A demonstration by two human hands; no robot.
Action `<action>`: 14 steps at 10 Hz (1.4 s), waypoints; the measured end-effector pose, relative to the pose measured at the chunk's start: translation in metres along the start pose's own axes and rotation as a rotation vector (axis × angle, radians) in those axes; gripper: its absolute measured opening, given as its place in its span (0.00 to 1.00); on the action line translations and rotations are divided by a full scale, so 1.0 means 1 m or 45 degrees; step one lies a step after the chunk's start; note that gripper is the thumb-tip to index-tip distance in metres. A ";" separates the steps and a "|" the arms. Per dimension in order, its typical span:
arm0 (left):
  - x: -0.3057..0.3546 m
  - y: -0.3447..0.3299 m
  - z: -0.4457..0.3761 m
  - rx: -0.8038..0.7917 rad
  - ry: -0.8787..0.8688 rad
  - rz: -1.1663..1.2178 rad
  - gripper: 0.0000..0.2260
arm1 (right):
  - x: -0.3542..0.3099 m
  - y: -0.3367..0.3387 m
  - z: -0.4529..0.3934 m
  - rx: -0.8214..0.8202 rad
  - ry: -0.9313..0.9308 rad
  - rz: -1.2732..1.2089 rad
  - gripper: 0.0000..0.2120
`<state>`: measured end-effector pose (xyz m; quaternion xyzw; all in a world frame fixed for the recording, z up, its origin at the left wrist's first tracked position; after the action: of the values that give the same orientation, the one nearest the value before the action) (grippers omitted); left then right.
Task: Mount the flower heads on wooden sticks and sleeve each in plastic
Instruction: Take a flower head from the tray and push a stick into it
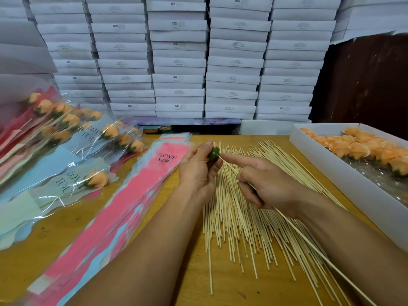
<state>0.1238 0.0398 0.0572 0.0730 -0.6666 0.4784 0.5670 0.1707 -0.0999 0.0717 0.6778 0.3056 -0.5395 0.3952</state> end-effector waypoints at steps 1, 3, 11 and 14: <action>-0.001 0.000 0.000 0.002 0.000 -0.006 0.10 | 0.000 0.000 0.000 0.000 0.001 -0.004 0.31; -0.001 0.000 0.000 -0.013 -0.006 -0.019 0.09 | 0.002 0.001 -0.001 -0.002 -0.012 0.000 0.31; -0.001 0.001 0.001 -0.017 -0.011 -0.052 0.09 | 0.004 0.002 -0.002 -0.012 -0.014 0.008 0.31; -0.001 0.001 0.000 -0.029 -0.053 -0.147 0.08 | 0.003 0.000 -0.002 0.008 -0.021 0.018 0.30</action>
<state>0.1238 0.0395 0.0556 0.1150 -0.6782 0.4358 0.5804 0.1726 -0.0988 0.0689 0.6768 0.2959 -0.5432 0.3991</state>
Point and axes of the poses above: each hand's wrist, its own z-axis away from the middle knuckle, its own y-axis out of the back of the hand, x = y × z, the point moved 1 cm from there along -z, towards the middle knuckle, and after that the axes turned 10 degrees about -z, right-handed, at the moved point
